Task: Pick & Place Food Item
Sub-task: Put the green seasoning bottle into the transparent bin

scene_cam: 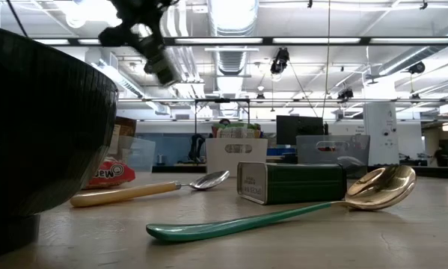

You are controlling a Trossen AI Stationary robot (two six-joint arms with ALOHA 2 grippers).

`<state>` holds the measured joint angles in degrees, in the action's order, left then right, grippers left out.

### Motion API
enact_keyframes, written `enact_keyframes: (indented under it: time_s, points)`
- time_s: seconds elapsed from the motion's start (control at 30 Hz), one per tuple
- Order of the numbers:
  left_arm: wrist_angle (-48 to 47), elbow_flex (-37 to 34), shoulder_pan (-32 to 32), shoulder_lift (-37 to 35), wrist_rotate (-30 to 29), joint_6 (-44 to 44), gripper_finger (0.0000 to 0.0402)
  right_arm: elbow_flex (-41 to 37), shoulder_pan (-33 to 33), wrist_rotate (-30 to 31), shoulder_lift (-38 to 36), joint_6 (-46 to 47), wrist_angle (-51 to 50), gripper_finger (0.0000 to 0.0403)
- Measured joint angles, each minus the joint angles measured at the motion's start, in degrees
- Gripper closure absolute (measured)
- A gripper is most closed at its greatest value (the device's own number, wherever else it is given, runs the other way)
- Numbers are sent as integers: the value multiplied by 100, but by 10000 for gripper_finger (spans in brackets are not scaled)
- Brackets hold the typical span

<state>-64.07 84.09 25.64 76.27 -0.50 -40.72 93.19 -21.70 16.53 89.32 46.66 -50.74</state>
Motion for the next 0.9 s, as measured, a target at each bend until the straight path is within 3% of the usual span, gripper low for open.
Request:
enact_keyframes:
  time_s: [0.17, 0.37, 0.9]
  points:
    - [-724, 0, 1092, 28, -390, 841, 210, 0, -185, 9, 0, 271, -6, 5]
    - [-1041, 0, 1671, 410, -740, 1834, 210, -2, -268, 168, 0, 598, -6, 5]
    - [-1005, -4, 1876, 1685, -480, 2898, 210, -20, -270, 313, 4, 1193, -5, 5]
